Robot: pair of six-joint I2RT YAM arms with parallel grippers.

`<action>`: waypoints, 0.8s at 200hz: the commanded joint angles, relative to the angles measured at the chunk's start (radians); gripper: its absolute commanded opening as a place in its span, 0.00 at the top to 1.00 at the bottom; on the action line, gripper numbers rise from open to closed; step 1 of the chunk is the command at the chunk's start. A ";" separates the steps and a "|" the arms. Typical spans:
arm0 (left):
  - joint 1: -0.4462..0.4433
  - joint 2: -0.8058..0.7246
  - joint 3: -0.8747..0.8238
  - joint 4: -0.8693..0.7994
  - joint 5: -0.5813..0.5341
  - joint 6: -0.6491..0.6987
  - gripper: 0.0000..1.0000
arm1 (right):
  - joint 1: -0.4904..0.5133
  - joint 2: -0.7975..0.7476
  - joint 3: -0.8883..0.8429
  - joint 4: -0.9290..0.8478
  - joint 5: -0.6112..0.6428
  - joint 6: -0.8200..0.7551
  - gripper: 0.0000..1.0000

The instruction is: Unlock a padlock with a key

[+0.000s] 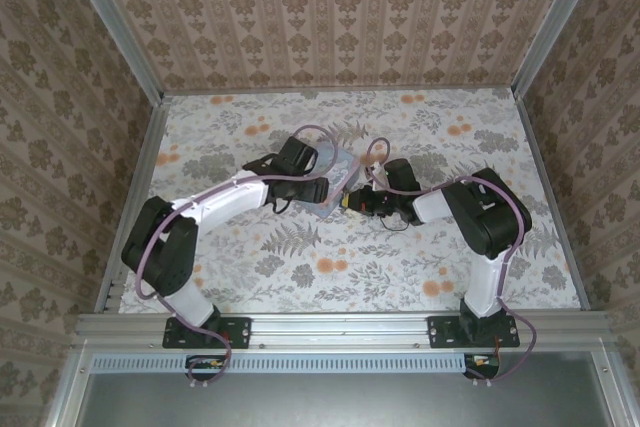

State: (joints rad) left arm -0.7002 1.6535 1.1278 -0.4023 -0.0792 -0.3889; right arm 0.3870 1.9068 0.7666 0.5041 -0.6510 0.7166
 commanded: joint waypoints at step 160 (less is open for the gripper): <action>-0.050 0.207 0.090 -0.240 -0.142 0.137 0.24 | -0.067 -0.044 0.080 -0.198 0.037 0.092 1.00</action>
State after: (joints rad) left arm -0.7467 1.7645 1.2552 -0.4870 -0.1791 -0.2909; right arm 0.3424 1.8835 0.8074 0.3996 -0.6624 0.7773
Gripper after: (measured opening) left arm 0.769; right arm 0.077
